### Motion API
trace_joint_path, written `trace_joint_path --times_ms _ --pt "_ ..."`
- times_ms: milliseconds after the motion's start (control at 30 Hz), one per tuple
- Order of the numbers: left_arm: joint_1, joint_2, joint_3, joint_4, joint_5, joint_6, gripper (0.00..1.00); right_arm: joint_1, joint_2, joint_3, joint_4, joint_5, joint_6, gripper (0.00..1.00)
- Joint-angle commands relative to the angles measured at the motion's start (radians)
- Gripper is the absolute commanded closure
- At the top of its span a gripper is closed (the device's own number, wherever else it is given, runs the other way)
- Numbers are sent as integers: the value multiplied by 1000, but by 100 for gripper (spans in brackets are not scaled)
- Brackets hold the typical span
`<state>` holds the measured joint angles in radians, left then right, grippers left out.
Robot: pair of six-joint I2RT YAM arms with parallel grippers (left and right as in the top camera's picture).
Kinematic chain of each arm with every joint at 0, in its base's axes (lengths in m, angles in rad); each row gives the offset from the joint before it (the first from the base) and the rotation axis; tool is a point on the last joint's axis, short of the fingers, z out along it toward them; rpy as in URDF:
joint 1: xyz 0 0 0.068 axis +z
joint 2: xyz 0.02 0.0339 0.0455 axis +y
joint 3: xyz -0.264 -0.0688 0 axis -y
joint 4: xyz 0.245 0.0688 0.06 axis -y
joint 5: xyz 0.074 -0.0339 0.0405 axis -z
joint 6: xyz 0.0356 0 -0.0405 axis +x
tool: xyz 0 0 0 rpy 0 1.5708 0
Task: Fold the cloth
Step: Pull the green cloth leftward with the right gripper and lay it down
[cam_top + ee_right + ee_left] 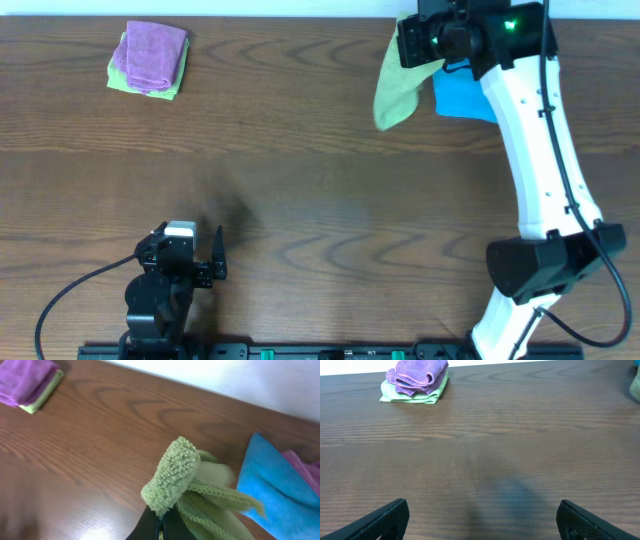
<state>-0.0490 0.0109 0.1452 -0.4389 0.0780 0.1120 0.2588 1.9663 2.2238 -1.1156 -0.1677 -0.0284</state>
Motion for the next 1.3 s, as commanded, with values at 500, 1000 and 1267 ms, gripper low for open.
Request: trace_joint_path --times_ms 500,1000,1267 --pt "-4 -6 -19 -2 -7 8 5 178 3 25 -48 -45 -142 7" --pt "-4 -6 -19 -2 -7 8 5 131 102 -172 -69 -163 -224 12" --pt "-4 -6 -19 -2 -7 8 5 150 251 -185 15 -309 -242 23"
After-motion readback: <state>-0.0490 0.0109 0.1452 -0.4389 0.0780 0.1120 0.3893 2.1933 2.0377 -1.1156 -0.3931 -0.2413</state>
